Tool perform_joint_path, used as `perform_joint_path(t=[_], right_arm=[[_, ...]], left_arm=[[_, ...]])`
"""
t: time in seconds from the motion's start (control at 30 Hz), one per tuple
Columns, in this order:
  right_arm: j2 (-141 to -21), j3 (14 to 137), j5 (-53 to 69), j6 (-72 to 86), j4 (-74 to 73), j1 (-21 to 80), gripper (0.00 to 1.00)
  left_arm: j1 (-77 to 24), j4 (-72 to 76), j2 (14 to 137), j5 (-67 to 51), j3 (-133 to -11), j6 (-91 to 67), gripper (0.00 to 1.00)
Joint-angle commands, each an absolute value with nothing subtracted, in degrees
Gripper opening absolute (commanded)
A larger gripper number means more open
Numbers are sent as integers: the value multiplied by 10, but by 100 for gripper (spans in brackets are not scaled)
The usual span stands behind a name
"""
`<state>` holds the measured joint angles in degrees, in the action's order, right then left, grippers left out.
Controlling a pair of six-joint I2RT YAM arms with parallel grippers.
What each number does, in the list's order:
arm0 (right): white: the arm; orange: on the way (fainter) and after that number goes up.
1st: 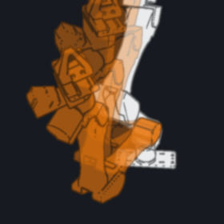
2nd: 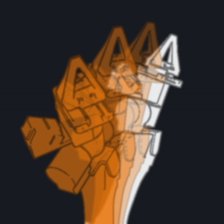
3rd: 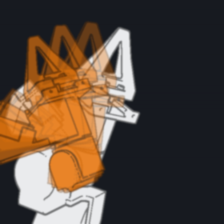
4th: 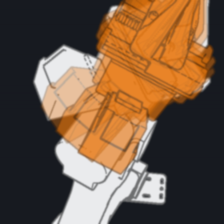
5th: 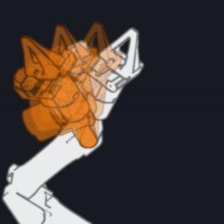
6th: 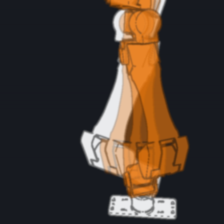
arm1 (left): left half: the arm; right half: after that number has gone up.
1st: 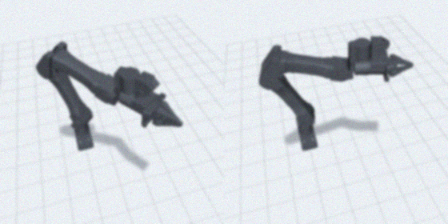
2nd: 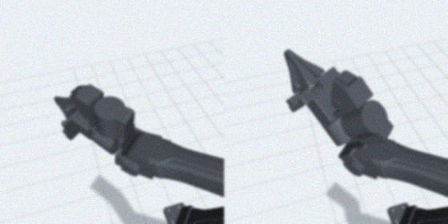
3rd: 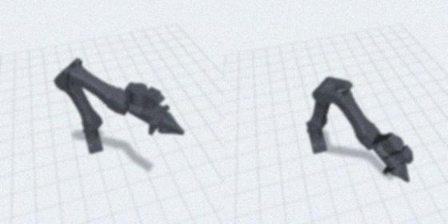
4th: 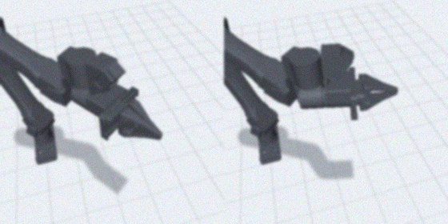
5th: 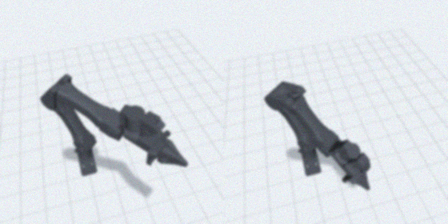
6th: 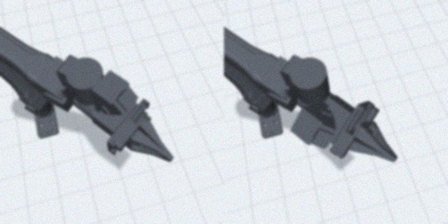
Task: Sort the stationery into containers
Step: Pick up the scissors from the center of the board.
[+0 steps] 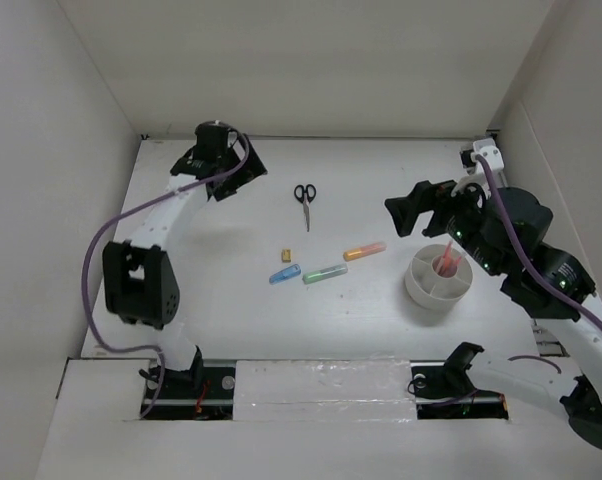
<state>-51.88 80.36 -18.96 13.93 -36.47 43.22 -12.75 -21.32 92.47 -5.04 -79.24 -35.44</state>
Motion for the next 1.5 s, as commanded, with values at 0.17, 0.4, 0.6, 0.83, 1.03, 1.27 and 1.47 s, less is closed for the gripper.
perform_joint_path(t=[0.17, 0.4, 0.6, 0.83, 1.03, 1.27, 1.47], right_arm=[[-472, 776, -132, 144, -377, 443, 99], [-446, 733, -121, 144, -371, 448, 99], [-440, 714, -108, 144, -366, 448, 99], [-423, 687, -77, 149, -353, 448, 99], [-410, 670, -72, 161, -343, 448, 98], [-399, 654, -55, 161, -332, 448, 98], [-399, 649, -55, 161, -332, 448, 98]], left_arm=[[-189, -336, 1205, -9, -1144, -310, 98], [-213, -389, 1331, 24, -1269, -285, 84], [-236, -405, 1364, 66, -1275, -283, 78], [-236, -393, 1391, 71, -1265, -283, 74], [-236, -403, 1423, 80, -1296, -278, 68], [-249, -432, 1461, 112, -1350, -272, 59], [-249, -432, 1480, 112, -1348, -265, 56]])
